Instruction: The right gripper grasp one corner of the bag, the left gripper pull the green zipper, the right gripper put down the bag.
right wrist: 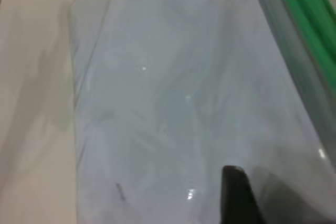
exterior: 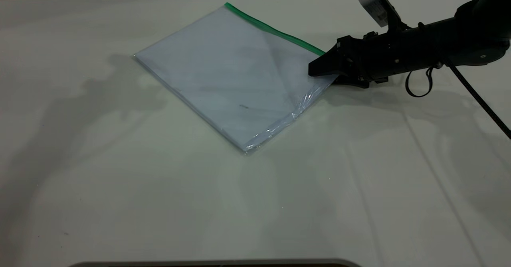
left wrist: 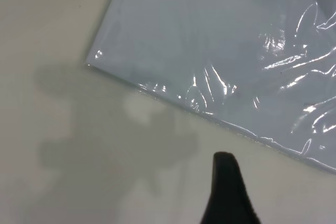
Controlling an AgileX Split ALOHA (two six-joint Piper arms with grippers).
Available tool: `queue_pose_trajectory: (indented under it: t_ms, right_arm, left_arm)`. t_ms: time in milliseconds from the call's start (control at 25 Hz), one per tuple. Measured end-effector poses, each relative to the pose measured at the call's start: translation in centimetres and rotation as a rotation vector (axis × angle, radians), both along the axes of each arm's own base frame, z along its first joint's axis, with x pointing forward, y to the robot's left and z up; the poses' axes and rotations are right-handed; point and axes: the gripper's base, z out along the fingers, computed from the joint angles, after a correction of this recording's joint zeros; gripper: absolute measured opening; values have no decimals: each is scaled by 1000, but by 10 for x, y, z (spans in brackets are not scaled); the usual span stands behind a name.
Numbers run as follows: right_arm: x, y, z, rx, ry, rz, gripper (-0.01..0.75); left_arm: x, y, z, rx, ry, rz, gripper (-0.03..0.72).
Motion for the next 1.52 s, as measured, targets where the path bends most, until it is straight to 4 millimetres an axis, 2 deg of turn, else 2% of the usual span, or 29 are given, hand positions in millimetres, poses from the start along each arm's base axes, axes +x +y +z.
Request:
queue_pose_trajectory:
  t_ms: [120,240,280,360,520,640,840,920,1080,1200,1320,1520]
  right_arm:
    - [2,0,1,1,-7,-1,314]
    - [5,1,5,27,-24,14,75]
    - [6,3,8,44,-35,30,40]
    - [8,6,14,79,-59,87,34]
    - [14,15,35,133,-64,311,34]
    - [18,14,44,29,0,476,34]
    - [25,20,53,-167,67,628,34]
    - [22,29,53,-206,73,681,34]
    - [10,63,54,-251,75,785,34]
    - [-1,87,62,-307,94,847,34]
    - [-1,94,91,-377,81,861,34]
    - [-6,89,146,-447,55,820,34]
  left_arm:
    - [0,0,0,0,-1,0,567]
    - [0,0,0,1,-2,-3,567]
    - [0,0,0,6,-6,-14,567]
    - [1,1,-2,24,-14,-39,567]
    - [1,1,-8,67,-33,-138,567]
    - [1,1,-10,90,-49,-208,567]
    - [1,1,-10,116,-76,-282,567]
    - [1,1,-10,123,-84,-302,567]
    - [1,1,-10,128,-88,-317,567]
    - [1,1,-10,129,-89,-319,567]
    - [2,1,-10,129,-90,-319,567]
    - [2,1,-10,130,-90,-320,567]
